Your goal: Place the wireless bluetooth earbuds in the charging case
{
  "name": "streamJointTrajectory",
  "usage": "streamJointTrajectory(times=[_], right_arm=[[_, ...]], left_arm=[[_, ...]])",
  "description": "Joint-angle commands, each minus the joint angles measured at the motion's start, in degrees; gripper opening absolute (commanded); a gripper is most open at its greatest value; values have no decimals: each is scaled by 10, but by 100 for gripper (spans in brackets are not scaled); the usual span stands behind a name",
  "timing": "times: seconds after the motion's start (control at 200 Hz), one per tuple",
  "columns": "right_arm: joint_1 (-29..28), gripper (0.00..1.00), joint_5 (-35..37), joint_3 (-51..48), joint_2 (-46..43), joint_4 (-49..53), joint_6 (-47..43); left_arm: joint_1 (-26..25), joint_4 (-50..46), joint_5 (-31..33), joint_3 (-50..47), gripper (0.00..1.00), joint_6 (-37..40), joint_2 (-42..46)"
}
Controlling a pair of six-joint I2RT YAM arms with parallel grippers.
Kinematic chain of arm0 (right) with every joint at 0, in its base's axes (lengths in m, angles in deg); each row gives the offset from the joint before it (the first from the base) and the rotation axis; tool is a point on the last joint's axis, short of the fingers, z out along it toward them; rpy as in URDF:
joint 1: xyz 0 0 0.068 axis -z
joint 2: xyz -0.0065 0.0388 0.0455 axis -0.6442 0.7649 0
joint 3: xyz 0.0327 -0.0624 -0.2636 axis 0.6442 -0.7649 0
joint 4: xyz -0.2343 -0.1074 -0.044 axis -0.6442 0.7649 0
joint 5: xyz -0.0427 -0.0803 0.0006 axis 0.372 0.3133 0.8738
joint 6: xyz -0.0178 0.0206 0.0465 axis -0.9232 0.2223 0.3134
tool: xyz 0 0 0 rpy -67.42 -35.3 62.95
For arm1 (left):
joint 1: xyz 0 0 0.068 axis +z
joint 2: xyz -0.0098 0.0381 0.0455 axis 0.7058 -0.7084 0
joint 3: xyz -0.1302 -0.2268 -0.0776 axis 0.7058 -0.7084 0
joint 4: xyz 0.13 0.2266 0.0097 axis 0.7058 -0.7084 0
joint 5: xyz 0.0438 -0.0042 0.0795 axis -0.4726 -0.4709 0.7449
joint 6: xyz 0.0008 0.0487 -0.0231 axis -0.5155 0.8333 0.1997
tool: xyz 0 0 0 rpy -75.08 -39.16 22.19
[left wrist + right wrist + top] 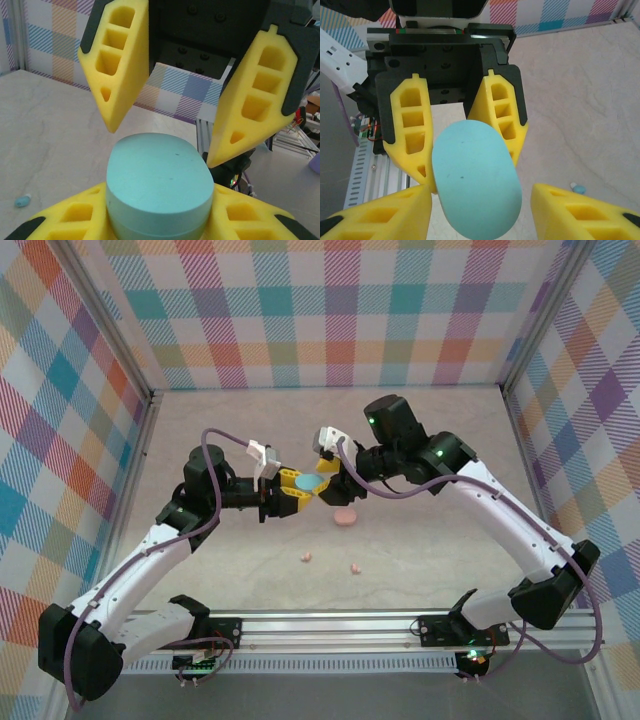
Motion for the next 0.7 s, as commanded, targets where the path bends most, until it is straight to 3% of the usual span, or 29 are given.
streamJointTrajectory(times=[0.0, 0.17, 0.405, 0.7], right_arm=[[2, 53, -27, 23, 13, 24, -22], [2, 53, -33, 28, 21, 35, -27], [6, 45, 74, 66, 39, 34, 20], [37, 44, 65, 103, 56, 44, 80]], left_arm=[[-5, -4, -26, 23, 24, 14, -1], [-6, -21, -30, 29, 24, 24, -3], [-10, -25, -33, 32, 24, 26, -7], [-20, -25, -32, 27, 23, 29, -10]])
